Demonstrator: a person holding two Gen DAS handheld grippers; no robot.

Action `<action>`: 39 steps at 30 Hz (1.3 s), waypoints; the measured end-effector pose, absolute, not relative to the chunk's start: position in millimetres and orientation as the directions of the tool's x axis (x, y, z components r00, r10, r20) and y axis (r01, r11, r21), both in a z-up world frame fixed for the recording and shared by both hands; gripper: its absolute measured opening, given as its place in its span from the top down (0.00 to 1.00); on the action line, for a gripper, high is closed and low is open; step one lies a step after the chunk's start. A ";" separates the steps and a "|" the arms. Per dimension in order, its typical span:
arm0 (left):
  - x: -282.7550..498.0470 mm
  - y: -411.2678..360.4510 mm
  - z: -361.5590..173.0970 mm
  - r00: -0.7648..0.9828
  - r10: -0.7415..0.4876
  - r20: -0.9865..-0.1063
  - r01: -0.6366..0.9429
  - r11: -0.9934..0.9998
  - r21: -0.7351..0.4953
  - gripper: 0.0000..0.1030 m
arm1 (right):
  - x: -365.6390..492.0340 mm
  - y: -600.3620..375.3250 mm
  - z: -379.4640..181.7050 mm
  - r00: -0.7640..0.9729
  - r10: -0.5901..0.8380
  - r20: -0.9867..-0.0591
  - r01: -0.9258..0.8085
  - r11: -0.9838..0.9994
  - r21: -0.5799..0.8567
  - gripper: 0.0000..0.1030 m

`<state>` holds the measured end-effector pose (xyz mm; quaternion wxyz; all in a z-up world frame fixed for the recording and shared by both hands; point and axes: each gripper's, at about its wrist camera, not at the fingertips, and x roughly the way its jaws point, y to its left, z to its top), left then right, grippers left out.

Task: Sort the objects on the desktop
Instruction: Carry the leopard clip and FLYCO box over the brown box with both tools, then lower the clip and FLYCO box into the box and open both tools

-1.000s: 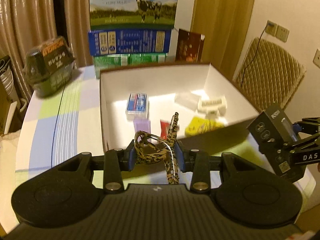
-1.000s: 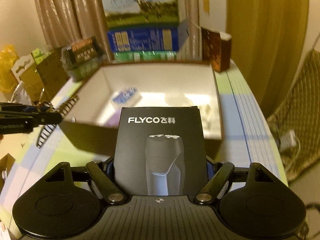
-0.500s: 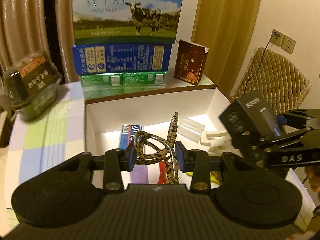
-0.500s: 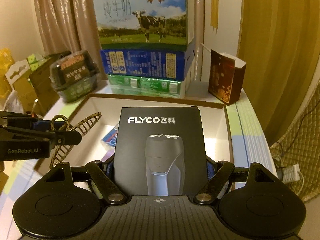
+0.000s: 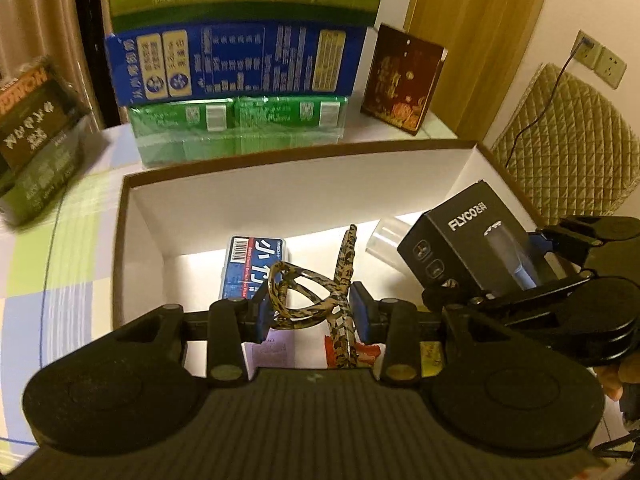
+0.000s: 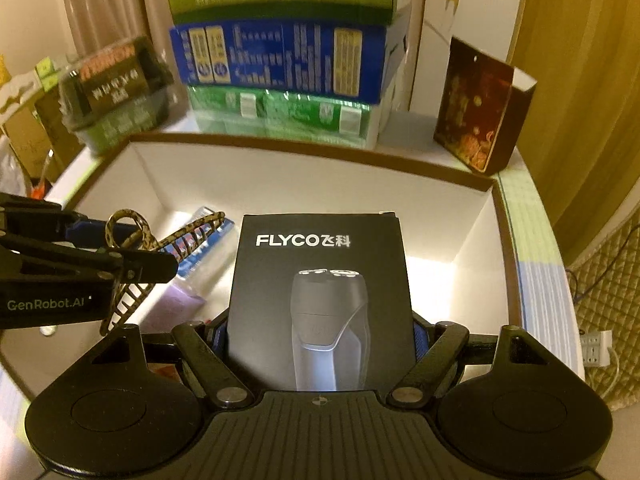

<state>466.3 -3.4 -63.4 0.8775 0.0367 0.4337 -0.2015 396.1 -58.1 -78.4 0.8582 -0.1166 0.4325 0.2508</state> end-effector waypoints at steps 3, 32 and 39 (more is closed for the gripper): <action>477.4 -10.1 -73.2 0.523 -0.314 -0.792 0.389 0.915 -0.105 0.67 | 405.3 -56.8 -86.5 0.481 0.313 -0.819 -0.536 0.844 0.008 0.26; 514.1 -21.6 -99.1 0.495 -0.255 -0.831 0.378 0.924 -0.059 0.58 | 428.2 -45.5 -109.8 0.447 0.309 -0.839 -0.568 0.823 0.000 0.16; 508.2 -17.4 -94.3 0.515 -0.232 -0.825 0.374 0.927 -0.027 0.39 | 420.3 -47.8 -99.9 0.474 0.328 -0.818 -0.572 0.821 -0.002 0.04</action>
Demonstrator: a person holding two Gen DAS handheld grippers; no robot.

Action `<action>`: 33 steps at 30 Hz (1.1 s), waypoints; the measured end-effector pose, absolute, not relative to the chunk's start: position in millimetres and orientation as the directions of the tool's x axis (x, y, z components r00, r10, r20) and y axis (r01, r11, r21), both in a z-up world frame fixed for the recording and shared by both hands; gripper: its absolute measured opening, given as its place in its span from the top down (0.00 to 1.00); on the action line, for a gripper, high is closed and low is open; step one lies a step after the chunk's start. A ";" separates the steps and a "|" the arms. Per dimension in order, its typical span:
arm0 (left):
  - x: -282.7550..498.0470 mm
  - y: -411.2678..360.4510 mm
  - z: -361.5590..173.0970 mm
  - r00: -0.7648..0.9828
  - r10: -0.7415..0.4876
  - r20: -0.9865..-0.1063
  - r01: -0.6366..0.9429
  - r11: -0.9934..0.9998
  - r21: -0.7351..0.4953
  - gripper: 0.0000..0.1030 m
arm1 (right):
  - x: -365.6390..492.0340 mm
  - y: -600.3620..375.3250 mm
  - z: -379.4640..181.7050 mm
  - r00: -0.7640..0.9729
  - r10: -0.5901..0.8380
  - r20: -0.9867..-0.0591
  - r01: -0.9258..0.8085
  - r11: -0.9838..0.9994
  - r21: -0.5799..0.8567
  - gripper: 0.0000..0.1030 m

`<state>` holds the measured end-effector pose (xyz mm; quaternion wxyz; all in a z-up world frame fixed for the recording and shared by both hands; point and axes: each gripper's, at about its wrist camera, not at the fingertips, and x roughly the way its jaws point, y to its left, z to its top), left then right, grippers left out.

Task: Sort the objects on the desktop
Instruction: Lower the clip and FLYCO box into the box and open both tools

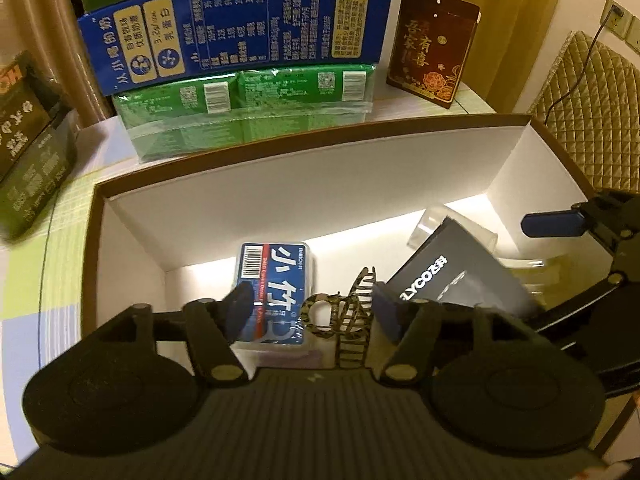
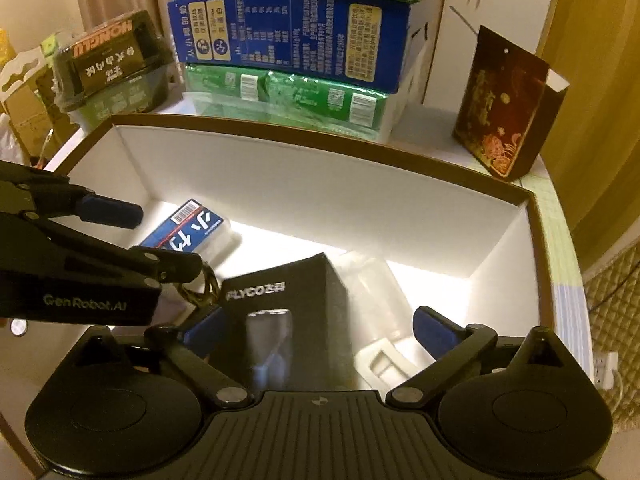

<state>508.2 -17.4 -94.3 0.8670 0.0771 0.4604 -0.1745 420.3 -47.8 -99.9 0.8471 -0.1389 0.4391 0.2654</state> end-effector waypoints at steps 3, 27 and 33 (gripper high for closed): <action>503.9 -13.8 -90.2 0.518 -0.240 -0.821 0.375 0.926 -0.034 0.37 | 413.2 -54.2 -95.2 0.473 0.340 -0.813 -0.571 0.821 0.011 0.02; 437.4 0.3 -40.3 0.580 -0.250 -0.776 0.367 0.930 -0.026 0.22 | 357.8 -93.0 -57.8 0.496 0.363 -0.789 -0.511 0.857 0.074 0.02; 415.9 3.7 -27.0 0.592 -0.253 -0.765 0.362 0.932 -0.027 0.22 | 339.4 -99.0 -44.8 0.515 0.376 -0.770 -0.512 0.856 0.075 0.02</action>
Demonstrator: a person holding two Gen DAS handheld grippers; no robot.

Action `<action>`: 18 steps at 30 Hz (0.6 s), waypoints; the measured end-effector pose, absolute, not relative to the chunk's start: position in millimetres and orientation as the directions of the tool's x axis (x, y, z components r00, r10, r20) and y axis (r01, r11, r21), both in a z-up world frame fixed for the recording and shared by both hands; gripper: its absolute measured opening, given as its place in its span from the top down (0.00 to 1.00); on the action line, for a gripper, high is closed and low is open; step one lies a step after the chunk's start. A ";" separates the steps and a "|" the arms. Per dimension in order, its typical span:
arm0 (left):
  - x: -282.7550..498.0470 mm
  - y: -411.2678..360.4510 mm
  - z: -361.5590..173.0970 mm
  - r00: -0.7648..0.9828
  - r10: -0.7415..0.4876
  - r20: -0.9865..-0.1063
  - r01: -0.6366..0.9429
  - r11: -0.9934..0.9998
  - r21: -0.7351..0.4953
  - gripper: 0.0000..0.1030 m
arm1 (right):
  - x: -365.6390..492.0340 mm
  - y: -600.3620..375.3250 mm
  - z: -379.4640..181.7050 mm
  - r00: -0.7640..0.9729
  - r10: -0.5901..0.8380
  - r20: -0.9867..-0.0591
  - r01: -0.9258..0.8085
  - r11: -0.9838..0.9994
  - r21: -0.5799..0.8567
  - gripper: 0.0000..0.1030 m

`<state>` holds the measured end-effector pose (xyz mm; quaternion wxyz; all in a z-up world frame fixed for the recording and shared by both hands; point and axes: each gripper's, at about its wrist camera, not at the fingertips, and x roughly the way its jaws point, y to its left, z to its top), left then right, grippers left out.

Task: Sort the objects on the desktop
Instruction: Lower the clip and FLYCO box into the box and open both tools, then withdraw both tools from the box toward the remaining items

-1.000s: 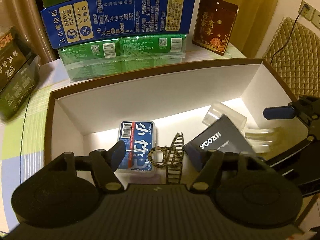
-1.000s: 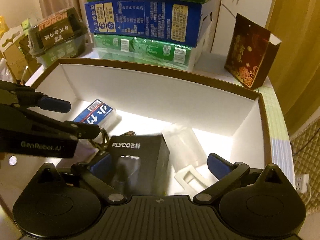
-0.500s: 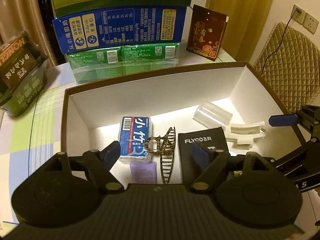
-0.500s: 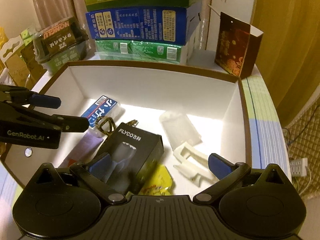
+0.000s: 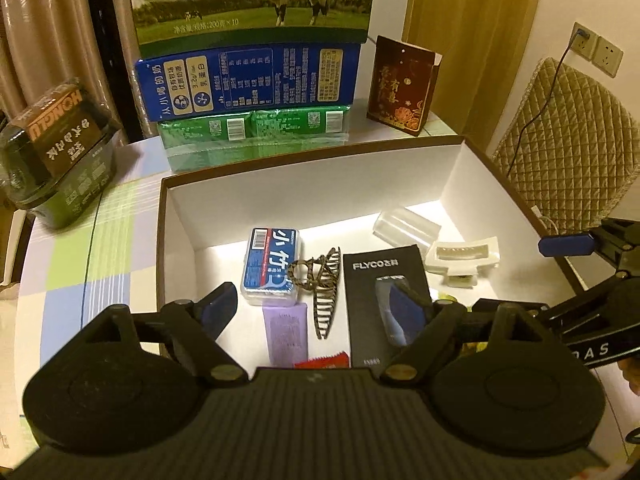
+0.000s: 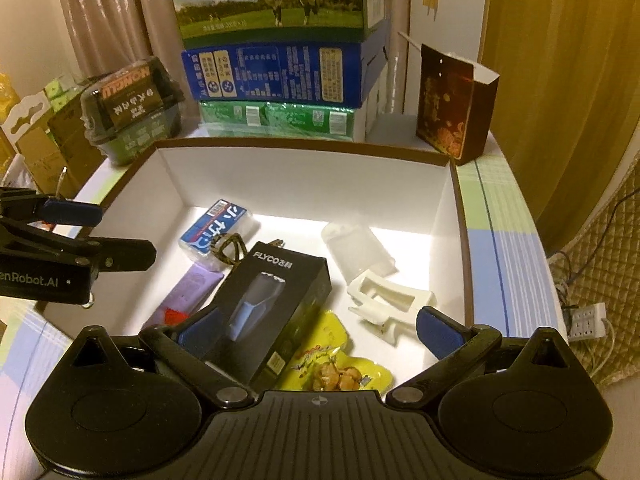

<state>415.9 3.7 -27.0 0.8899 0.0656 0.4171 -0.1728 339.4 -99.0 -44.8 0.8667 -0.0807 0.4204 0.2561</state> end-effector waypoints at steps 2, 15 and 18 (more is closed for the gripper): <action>407.8 4.3 -22.6 0.597 -0.252 -0.762 0.360 0.932 -0.026 0.22 | 332.8 -101.2 -40.2 0.522 0.383 -0.762 -0.514 0.854 0.077 0.02; 348.3 10.6 3.3 0.632 -0.248 -0.735 0.341 0.940 -0.024 0.22 | 280.5 -116.4 -14.5 0.543 0.430 -0.721 -0.547 0.833 0.084 0.02; 333.3 11.8 6.0 0.633 -0.247 -0.734 0.340 0.940 -0.023 0.21 | 266.5 -120.2 -10.8 0.542 0.440 -0.716 -0.557 0.826 0.085 0.02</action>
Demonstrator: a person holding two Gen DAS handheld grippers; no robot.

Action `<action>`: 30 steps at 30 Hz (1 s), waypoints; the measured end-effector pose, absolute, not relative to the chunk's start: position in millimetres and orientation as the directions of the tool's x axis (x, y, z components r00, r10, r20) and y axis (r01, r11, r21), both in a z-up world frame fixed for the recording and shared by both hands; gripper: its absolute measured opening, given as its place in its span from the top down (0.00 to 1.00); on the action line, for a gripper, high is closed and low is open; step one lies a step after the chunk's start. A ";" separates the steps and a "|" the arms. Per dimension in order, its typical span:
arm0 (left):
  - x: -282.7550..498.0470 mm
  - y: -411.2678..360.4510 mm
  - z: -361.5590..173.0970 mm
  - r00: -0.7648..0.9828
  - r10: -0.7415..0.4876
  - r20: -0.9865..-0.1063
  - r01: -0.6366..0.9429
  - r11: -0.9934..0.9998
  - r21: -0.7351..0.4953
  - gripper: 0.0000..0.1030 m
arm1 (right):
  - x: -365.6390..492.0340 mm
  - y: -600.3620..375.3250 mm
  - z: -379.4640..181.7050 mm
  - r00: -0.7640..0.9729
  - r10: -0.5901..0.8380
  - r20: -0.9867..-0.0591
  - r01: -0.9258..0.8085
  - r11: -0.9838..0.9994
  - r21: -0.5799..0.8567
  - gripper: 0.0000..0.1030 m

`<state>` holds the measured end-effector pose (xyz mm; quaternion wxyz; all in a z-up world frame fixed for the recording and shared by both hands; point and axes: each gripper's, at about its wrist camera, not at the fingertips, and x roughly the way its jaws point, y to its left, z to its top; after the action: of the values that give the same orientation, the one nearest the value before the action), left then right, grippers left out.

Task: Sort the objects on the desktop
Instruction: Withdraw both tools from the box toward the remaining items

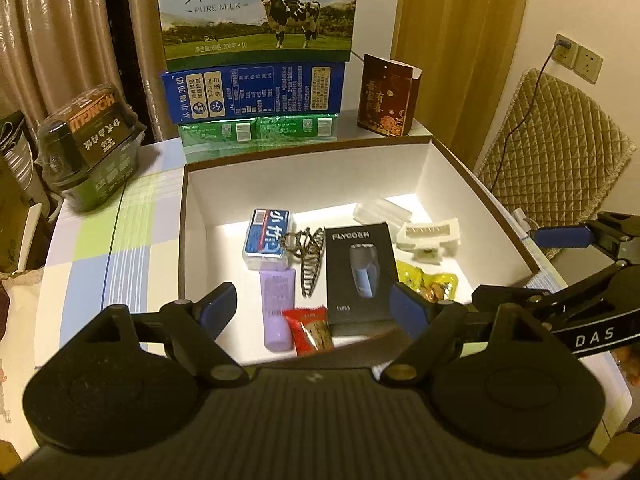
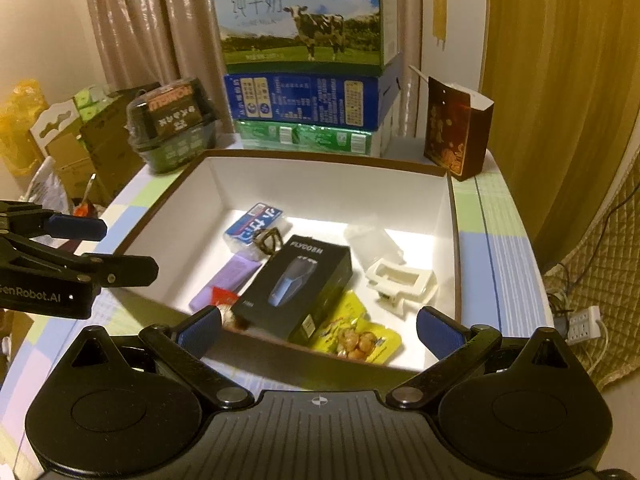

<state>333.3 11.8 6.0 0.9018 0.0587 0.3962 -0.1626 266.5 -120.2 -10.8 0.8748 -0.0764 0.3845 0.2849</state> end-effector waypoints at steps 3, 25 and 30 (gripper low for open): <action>317.9 14.0 7.3 0.633 -0.244 -0.734 0.336 0.942 -0.024 0.21 | 254.0 -123.1 -8.7 0.536 0.448 -0.715 -0.566 0.820 0.090 0.02; 220.9 31.4 -6.5 0.596 -0.248 -0.764 0.311 0.948 -0.064 0.21 | 178.7 -152.1 -22.6 0.454 0.489 -0.745 -0.610 0.780 0.141 0.02; 205.7 33.1 -11.0 0.592 -0.253 -0.766 0.308 0.948 -0.075 0.21 | 168.7 -156.4 -27.3 0.436 0.497 -0.750 -0.621 0.770 0.149 0.02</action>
<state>205.7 33.1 -11.0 0.8915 0.0325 0.4236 -0.1574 168.7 -156.4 -27.3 0.8441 -0.0748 0.4151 0.3311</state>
